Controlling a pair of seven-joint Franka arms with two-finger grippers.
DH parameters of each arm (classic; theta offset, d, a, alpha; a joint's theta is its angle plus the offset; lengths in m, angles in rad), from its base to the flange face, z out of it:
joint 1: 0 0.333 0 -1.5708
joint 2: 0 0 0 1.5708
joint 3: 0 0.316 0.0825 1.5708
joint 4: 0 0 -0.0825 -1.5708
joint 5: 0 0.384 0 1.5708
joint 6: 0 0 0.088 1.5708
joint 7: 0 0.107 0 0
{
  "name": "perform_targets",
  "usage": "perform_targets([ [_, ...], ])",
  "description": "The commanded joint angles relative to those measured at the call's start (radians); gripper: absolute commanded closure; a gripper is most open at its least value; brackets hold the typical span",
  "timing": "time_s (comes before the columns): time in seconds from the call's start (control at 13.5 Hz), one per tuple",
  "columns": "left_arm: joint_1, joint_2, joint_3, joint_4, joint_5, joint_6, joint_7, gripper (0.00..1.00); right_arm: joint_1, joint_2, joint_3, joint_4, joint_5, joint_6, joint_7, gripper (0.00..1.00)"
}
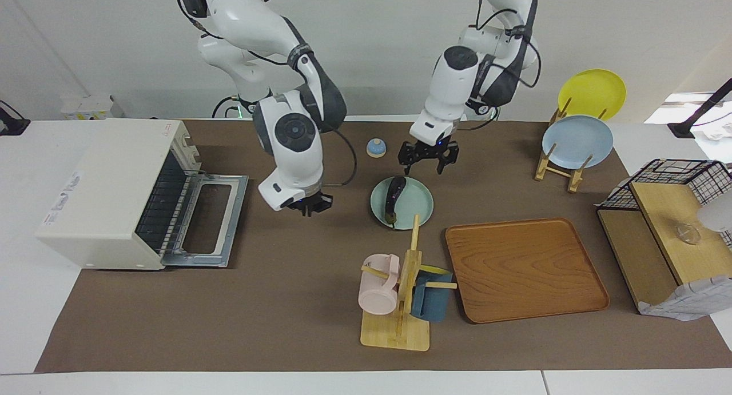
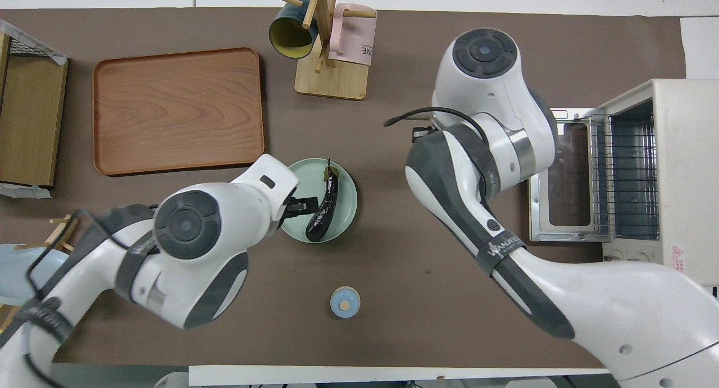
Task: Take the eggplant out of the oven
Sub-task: 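Grasp the eggplant with the left gripper while the right gripper releases the plate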
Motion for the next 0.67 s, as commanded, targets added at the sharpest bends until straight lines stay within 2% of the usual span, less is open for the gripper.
perform_targets([
  [0.0, -0.032, 0.099, 0.021, 0.041, -0.001, 0.055, -0.037, 0.01, -0.061, -0.082, 0.017, -0.205, -0.097, 0.12, -0.094, 0.91],
  [0.15, -0.038, 0.106, 0.021, 0.041, -0.001, 0.055, -0.038, 0.02, -0.096, -0.068, 0.019, -0.219, -0.202, 0.131, -0.116, 0.91],
  [0.52, -0.078, 0.107, 0.021, 0.053, -0.001, 0.045, -0.078, 0.03, -0.129, -0.036, 0.019, -0.244, -0.297, 0.172, -0.171, 0.91],
  [0.59, -0.094, 0.106, 0.021, 0.05, -0.001, 0.044, -0.083, 0.12, -0.127, -0.039, 0.017, -0.258, -0.317, 0.174, -0.171, 0.91],
])
